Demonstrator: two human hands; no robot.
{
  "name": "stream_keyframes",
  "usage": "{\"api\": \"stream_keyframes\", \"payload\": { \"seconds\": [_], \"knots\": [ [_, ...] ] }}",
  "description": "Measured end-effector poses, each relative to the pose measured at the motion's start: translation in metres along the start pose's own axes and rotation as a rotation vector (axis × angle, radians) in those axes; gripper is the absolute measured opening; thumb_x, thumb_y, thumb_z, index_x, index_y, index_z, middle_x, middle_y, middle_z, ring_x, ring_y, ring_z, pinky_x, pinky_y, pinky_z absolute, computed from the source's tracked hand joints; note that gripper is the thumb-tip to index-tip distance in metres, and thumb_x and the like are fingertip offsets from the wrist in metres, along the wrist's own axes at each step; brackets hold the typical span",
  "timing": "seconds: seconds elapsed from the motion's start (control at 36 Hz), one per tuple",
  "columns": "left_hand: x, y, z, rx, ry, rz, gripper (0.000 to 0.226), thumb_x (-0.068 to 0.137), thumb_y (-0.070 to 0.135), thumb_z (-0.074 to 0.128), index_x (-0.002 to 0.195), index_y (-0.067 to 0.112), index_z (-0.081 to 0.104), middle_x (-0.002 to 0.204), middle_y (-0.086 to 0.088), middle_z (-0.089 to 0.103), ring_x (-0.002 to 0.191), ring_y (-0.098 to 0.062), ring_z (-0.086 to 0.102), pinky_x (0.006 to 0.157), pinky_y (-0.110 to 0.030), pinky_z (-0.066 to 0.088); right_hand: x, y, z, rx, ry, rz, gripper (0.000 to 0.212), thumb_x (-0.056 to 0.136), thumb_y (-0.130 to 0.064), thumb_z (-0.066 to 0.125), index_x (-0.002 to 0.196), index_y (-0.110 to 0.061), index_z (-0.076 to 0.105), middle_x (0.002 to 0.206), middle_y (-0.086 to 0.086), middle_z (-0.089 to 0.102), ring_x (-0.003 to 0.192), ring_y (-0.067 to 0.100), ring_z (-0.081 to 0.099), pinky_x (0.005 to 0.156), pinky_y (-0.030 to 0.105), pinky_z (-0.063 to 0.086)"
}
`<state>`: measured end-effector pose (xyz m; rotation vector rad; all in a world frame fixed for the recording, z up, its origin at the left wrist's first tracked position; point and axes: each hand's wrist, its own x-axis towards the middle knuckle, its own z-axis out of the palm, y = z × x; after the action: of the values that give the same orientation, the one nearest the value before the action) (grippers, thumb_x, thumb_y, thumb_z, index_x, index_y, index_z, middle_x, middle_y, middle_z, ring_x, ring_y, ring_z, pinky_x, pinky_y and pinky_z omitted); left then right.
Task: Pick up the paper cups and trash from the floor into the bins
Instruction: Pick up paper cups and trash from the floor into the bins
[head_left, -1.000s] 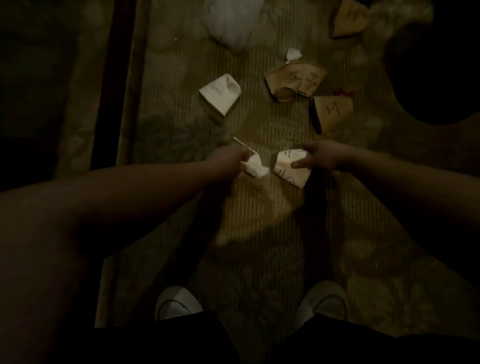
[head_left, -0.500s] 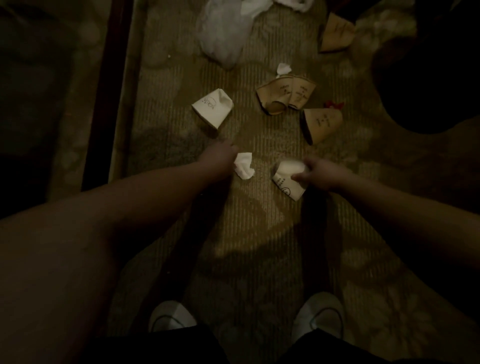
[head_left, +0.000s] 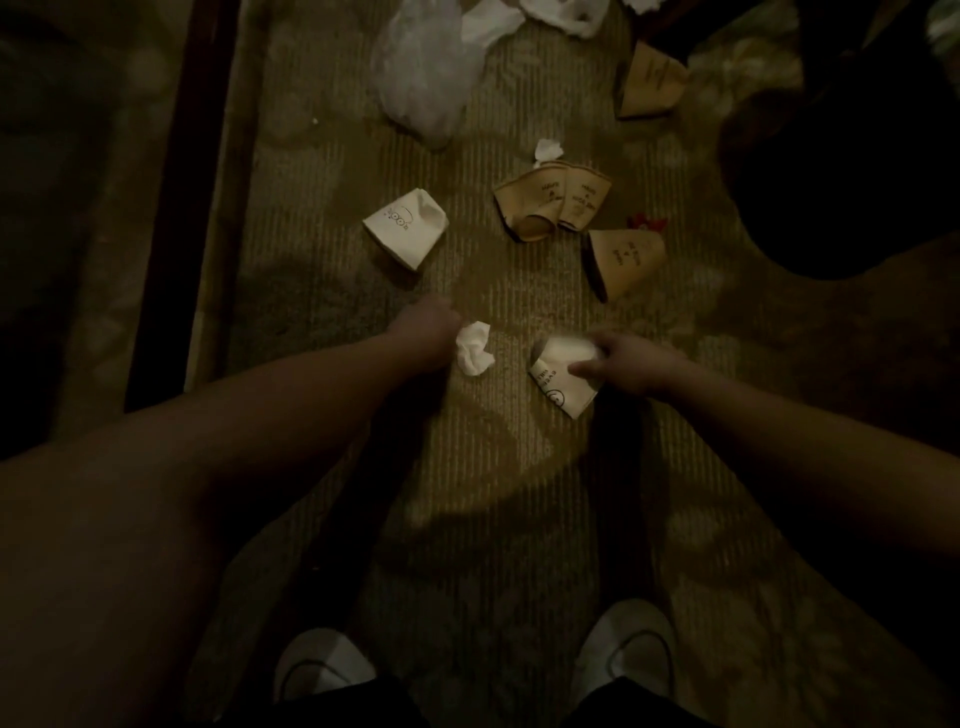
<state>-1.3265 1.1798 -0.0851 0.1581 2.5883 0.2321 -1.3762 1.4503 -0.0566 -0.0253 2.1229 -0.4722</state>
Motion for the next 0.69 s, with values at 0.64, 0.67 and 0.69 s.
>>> {"api": "stream_keyframes", "payload": {
  "seconds": [0.64, 0.67, 0.69],
  "knots": [
    [0.007, -0.020, -0.045, -0.871, 0.231, -0.408, 0.027, 0.099, 0.020, 0.056, 0.122, 0.008, 0.063, 0.108, -0.005, 0.064, 0.103, -0.021, 0.062, 0.064, -0.023, 0.041, 0.047, -0.023, -0.082, 0.612, 0.464, 0.283, 0.082, 0.086, -0.043, 0.073, 0.150, -0.020, 0.027, 0.150, 0.011, 0.040, 0.130, 0.036, 0.048, 0.101, 0.052, 0.048],
    [0.007, -0.021, -0.046, -0.896, 0.241, -0.427, 0.026, 0.100, 0.019, 0.055, 0.122, 0.009, 0.064, 0.107, -0.003, 0.062, 0.103, -0.020, 0.062, 0.067, -0.024, 0.043, 0.048, -0.023, -0.081, 0.646, 0.455, 0.288, 0.081, 0.087, -0.039, 0.073, 0.151, -0.021, 0.026, 0.150, 0.011, 0.041, 0.129, 0.035, 0.049, 0.101, 0.051, 0.048],
    [0.007, -0.023, -0.048, -0.924, 0.256, -0.448, 0.025, 0.101, 0.019, 0.053, 0.121, 0.009, 0.064, 0.109, -0.002, 0.062, 0.103, -0.019, 0.061, 0.071, -0.025, 0.045, 0.049, -0.023, -0.080, 0.660, 0.439, 0.293, 0.081, 0.087, -0.037, 0.074, 0.151, -0.022, 0.026, 0.150, 0.011, 0.042, 0.129, 0.035, 0.049, 0.101, 0.051, 0.048]
  ]
}}
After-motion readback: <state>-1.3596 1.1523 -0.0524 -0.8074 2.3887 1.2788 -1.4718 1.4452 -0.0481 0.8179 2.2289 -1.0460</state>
